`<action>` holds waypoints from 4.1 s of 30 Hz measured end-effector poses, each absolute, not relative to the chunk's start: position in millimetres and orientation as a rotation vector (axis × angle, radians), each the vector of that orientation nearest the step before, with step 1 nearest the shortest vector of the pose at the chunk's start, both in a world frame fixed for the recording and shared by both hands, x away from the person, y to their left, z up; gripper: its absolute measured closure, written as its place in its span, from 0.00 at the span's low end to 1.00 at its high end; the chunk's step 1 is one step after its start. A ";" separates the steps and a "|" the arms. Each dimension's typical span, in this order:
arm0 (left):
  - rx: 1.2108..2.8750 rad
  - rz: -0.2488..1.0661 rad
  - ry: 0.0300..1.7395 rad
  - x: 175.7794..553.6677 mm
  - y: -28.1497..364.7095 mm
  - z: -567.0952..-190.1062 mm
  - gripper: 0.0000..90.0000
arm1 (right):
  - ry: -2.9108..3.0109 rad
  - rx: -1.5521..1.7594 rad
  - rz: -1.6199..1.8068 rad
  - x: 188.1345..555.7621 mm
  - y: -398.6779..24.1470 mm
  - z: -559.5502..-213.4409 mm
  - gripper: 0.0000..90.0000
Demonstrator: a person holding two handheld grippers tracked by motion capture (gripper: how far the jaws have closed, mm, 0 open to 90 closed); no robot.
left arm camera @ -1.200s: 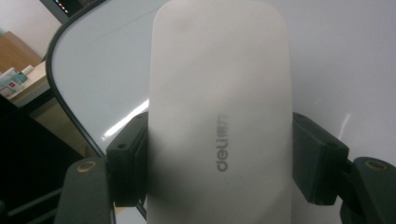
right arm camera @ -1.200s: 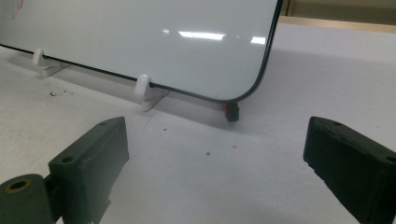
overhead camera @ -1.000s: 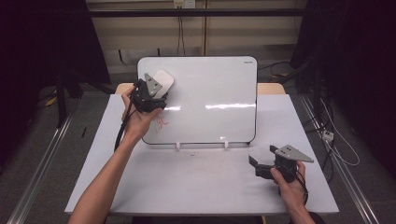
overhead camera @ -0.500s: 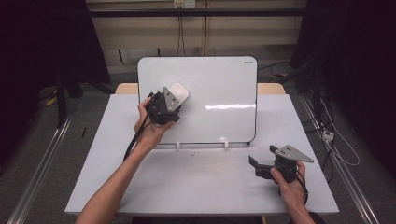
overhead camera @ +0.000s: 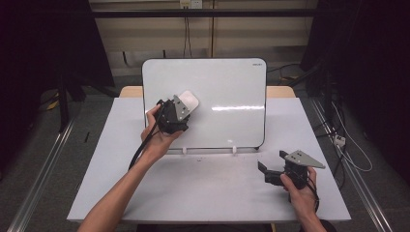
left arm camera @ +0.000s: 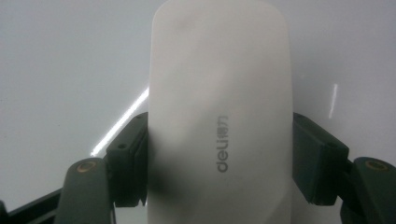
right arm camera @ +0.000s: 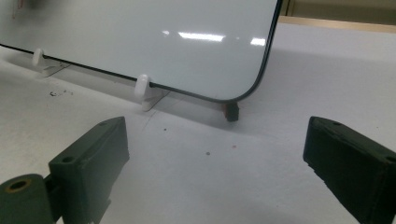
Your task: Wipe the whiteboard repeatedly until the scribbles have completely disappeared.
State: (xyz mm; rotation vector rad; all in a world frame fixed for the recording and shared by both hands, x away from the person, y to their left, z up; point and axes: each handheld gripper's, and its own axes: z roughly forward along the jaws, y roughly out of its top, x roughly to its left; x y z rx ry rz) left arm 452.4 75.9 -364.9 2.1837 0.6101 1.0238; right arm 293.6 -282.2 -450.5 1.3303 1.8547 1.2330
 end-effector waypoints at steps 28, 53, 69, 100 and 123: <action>2.084 1.028 0.751 481.9 123.2 -332.3 0.35 | 1.855 1.330 1.232 293.4 -282.6 -450.4 0.08; 2.114 1.035 0.711 458.5 102.7 -361.2 0.35 | 1.857 1.329 1.232 293.0 -281.3 -450.0 0.08; 2.220 1.026 0.579 433.7 81.5 -384.7 0.35 | 1.856 1.329 1.233 292.3 -281.7 -449.8 0.08; 2.112 1.060 0.765 473.8 134.9 -340.8 0.35 | 1.858 1.332 1.234 293.4 -282.0 -450.4 0.08; 2.184 1.017 0.660 439.1 103.3 -382.3 0.35 | 1.858 1.329 1.234 293.4 -280.6 -450.3 0.08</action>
